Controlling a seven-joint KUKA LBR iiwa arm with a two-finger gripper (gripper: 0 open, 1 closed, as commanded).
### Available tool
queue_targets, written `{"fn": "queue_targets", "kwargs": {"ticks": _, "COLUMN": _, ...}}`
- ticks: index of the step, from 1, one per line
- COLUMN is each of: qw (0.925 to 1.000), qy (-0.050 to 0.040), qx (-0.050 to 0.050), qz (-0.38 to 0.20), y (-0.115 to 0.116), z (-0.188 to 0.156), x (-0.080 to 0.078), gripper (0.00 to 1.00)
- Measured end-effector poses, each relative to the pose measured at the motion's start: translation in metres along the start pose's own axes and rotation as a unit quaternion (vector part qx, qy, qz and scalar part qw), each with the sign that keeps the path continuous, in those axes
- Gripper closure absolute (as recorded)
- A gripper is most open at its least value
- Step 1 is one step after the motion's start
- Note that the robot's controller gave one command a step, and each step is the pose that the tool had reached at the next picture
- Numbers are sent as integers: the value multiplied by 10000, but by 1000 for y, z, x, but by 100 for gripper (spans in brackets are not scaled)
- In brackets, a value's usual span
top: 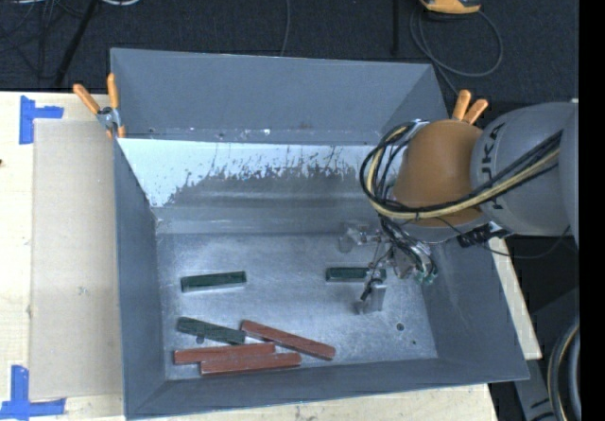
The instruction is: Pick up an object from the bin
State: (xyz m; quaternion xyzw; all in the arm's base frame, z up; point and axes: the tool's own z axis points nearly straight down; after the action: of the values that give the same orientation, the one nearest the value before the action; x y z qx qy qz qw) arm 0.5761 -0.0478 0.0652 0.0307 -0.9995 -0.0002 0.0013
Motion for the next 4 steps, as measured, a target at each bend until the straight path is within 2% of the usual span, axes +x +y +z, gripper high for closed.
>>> {"fn": "queue_targets", "kwargs": {"ticks": 1, "qw": 9999, "qy": -13, "qx": 0, "qz": 131, "y": -1, "z": -36, "x": 17, "gripper": 0}}
{"fn": "queue_targets", "kwargs": {"ticks": 2, "qw": 9976, "qy": -16, "qx": -1, "qz": 693, "y": -9, "z": -34, "x": 14, "gripper": 0}}
{"fn": "queue_targets", "kwargs": {"ticks": 3, "qw": 9957, "qy": 12, "qx": -7, "qz": 924, "y": 4, "z": -2, "x": 20, "gripper": 0}}
{"fn": "queue_targets", "kwargs": {"ticks": 4, "qw": 9958, "qy": -3, "qx": -2, "qz": 913, "y": 4, "z": -2, "x": 20, "gripper": 0}}
